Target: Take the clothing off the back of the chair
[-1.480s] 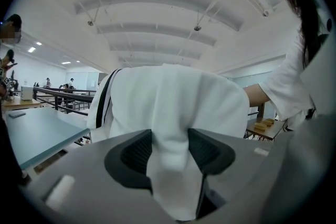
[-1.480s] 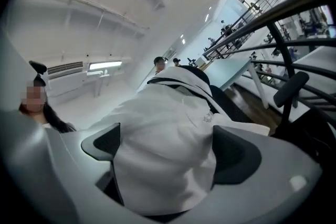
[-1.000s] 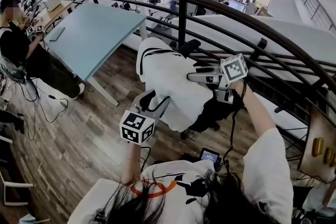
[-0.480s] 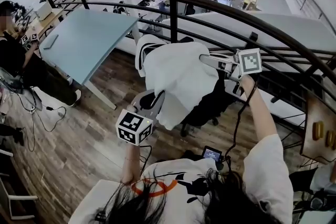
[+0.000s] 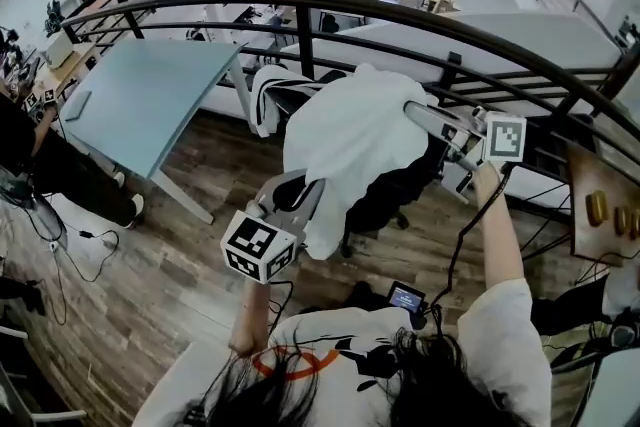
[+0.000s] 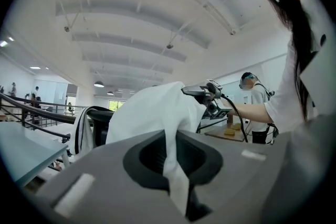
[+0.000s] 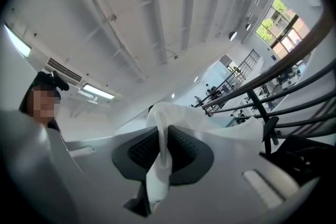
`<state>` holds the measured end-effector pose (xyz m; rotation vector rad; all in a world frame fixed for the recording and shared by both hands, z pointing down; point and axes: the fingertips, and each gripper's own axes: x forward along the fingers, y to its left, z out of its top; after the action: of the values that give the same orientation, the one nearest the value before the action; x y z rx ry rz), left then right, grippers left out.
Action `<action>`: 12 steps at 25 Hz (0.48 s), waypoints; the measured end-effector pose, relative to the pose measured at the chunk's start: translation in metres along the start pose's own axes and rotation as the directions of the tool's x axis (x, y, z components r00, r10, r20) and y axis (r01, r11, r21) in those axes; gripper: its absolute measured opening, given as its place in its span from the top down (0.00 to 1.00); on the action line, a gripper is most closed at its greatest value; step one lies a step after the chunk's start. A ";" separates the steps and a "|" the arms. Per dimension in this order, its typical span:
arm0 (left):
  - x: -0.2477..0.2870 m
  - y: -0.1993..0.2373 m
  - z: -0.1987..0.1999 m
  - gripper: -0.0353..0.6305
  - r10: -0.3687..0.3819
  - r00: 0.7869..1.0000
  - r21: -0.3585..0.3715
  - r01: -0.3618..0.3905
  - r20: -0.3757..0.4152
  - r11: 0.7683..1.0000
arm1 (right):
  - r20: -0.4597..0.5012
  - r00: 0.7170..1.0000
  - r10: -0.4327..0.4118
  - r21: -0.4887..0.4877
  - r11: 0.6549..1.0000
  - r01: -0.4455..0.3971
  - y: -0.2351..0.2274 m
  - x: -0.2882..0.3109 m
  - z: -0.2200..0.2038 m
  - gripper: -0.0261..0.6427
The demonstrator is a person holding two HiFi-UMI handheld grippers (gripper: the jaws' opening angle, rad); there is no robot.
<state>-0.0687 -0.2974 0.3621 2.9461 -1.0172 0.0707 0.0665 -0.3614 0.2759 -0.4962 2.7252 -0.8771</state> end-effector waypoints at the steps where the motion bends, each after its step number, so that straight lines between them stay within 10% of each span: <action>1: -0.002 -0.007 0.001 0.75 -0.022 1.000 0.006 0.022 0.005 1.000 | 0.025 1.000 -0.009 -0.005 1.000 0.009 0.008 -0.006 -0.003 0.87; 12: -0.009 -0.101 0.007 0.75 -0.294 0.954 -0.006 0.295 0.065 0.955 | 0.339 0.935 -0.103 0.036 0.995 0.097 0.088 -0.112 -0.043 0.87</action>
<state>-0.0132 -0.2121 0.3540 3.0643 -0.5679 -0.0366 0.1334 -0.2283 0.2704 -0.7168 2.3916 -0.7571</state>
